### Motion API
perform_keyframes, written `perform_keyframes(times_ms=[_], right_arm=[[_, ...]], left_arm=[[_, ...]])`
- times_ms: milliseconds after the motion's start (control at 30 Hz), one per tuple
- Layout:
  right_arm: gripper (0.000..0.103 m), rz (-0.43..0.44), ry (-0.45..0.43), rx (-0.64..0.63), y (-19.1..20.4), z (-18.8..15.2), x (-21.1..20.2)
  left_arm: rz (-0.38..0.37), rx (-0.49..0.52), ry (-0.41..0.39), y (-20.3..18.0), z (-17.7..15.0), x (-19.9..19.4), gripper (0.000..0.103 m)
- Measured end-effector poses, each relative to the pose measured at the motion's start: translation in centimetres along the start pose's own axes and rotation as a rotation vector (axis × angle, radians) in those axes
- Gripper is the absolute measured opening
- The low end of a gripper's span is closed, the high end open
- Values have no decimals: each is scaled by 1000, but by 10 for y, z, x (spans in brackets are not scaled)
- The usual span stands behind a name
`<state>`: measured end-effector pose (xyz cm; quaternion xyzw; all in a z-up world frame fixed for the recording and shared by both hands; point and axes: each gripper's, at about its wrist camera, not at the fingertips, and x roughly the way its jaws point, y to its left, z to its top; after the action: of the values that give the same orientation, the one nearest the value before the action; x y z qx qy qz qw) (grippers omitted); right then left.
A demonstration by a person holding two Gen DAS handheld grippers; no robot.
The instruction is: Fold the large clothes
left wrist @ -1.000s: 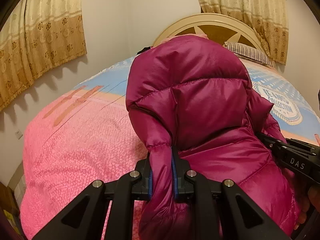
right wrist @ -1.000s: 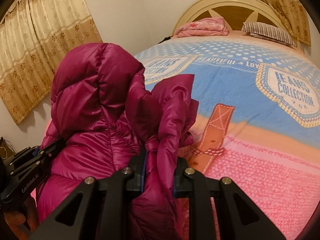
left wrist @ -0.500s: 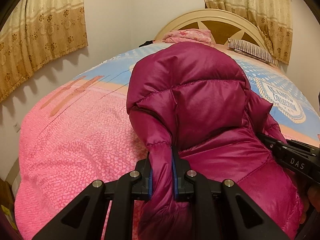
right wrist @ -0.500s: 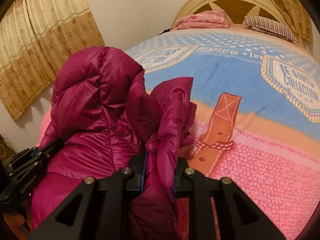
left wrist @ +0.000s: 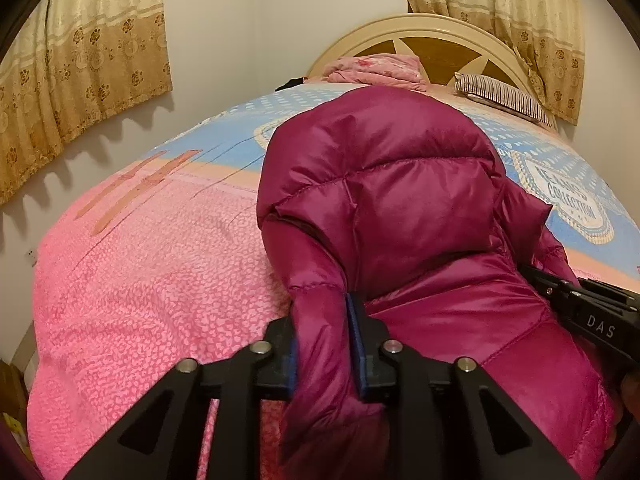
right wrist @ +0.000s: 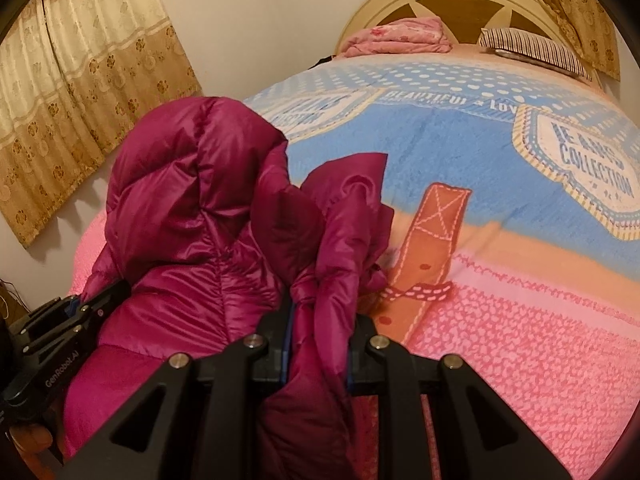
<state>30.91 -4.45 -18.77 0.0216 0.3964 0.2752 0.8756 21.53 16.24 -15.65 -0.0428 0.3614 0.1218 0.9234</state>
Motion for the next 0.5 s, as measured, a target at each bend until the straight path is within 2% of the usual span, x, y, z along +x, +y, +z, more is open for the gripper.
perform_keyframes(times_ms=[167,233,333,400,500], right_arm=[[24,-14,9,12,0,-1,3],[26,-17,15,12,-1,-2,4],[29,-22,24,21,-3,-4,6],[34,-27,24,22,-3,-4,7],[35,-32,25,28,-4,-5,10]], left_arm=[[3,-9,14,2,-1,4,37],[19,-14,13,3,-2,5,49],[23,-44,13,9,-5,7,60],[20,-58,18,13,-6,9,62],[21,-56,21,16,-8,11,63]])
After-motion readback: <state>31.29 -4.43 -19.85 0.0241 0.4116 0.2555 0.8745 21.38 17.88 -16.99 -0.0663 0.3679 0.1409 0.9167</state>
